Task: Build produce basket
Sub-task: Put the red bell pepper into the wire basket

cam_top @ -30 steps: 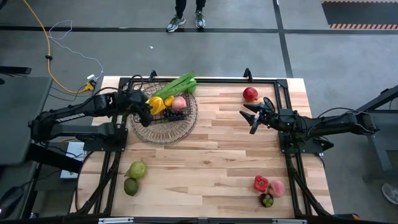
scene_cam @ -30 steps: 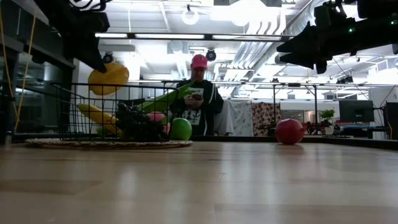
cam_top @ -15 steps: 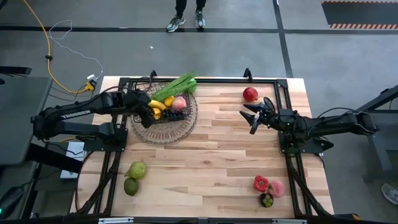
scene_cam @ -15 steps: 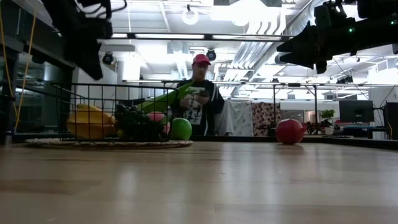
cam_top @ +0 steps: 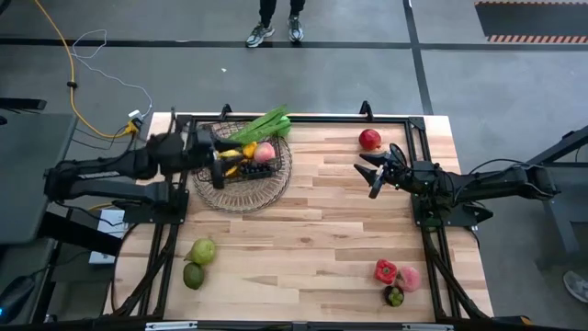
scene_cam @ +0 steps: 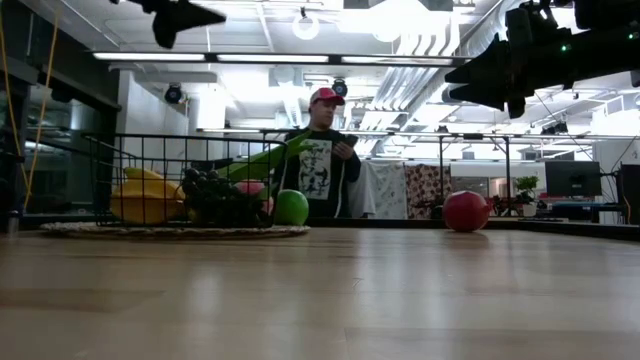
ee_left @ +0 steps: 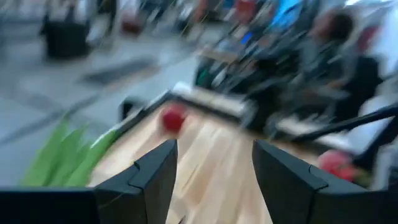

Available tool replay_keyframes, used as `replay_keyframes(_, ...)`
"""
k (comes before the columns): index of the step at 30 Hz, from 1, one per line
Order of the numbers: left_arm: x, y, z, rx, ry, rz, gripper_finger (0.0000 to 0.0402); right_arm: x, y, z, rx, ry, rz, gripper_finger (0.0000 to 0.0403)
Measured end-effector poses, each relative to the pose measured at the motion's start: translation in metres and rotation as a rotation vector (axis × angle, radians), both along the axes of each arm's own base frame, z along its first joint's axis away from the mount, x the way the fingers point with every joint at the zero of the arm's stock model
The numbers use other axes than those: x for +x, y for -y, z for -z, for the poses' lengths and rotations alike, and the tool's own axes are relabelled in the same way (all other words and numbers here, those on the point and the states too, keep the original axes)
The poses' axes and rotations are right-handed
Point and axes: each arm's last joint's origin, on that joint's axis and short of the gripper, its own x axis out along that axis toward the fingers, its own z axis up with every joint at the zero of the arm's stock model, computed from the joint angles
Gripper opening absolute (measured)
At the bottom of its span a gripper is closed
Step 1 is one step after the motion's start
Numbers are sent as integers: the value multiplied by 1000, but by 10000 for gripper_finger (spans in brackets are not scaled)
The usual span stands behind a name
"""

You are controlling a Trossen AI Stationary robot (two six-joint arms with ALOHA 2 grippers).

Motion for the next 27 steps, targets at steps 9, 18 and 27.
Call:
replay_keyframes(9,14,21,71,67,169,135,196,1,-1,-1,1,13,-46,200)
replay_keyframes(18,9,23,93,87,201,77,196,1,-1,-2,-28,12,-51,200)
replay_keyframes(27,9,25,91,91,218,117,195,1,-3,-3,-42,14,-98,200)
